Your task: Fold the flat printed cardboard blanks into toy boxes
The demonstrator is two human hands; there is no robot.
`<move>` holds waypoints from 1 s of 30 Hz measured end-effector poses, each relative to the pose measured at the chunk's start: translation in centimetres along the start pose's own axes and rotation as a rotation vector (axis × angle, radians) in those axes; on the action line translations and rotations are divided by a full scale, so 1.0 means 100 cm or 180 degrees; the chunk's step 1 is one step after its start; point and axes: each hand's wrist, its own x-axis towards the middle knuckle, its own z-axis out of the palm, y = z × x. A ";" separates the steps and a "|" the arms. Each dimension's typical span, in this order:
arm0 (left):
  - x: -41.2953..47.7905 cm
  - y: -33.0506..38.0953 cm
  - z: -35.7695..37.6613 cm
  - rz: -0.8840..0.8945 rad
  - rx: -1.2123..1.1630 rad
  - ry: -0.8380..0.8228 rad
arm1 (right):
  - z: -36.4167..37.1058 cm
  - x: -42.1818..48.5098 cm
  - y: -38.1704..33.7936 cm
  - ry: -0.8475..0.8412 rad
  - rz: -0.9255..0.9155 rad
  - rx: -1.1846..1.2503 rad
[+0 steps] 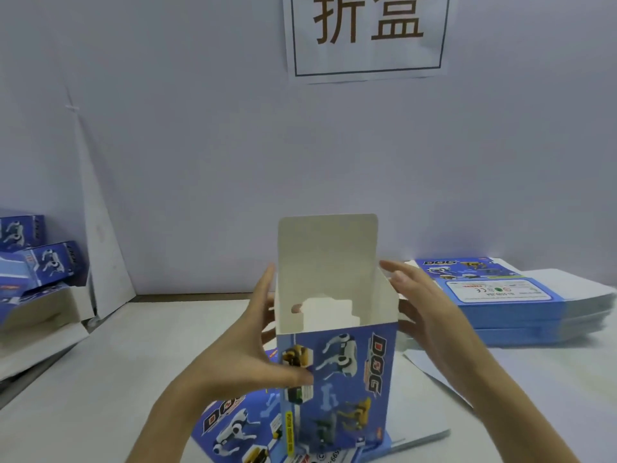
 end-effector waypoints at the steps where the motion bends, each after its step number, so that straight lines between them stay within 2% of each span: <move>1: 0.000 -0.002 -0.003 -0.0029 0.0076 -0.0086 | 0.001 0.001 0.003 0.0005 0.0026 0.0005; 5: 0.001 -0.007 -0.004 -0.0120 0.0249 -0.0135 | -0.004 0.005 0.008 -0.0107 0.0131 0.0359; 12: 0.002 -0.012 -0.004 -0.0220 0.0242 -0.0127 | 0.003 0.003 0.040 -0.0170 0.0046 0.1494; 15: 0.000 -0.013 -0.005 -0.0293 0.0168 -0.0077 | 0.012 -0.001 0.053 -0.0330 0.0289 0.1881; 18: 0.000 -0.012 -0.004 -0.0324 0.0143 -0.0104 | 0.011 -0.002 0.051 -0.0462 0.0476 0.1903; 20: 0.000 -0.011 -0.003 -0.0326 0.0098 -0.0153 | 0.004 -0.002 0.042 -0.0219 0.0274 0.1523; 23: 0.001 -0.009 -0.003 -0.0282 0.0171 -0.0175 | -0.009 -0.005 0.023 0.0781 -0.0746 -0.0037; 25: 0.001 -0.009 -0.004 -0.0236 0.0217 -0.0213 | -0.012 -0.014 0.018 0.1162 -0.1399 -0.0621; 28: -0.002 -0.012 -0.002 -0.0157 0.0207 -0.0234 | -0.003 -0.031 0.031 0.0607 -0.1542 -0.1218; 30: -0.004 -0.013 0.001 -0.0133 0.0222 -0.0186 | 0.000 -0.038 0.042 0.0323 -0.1345 -0.1100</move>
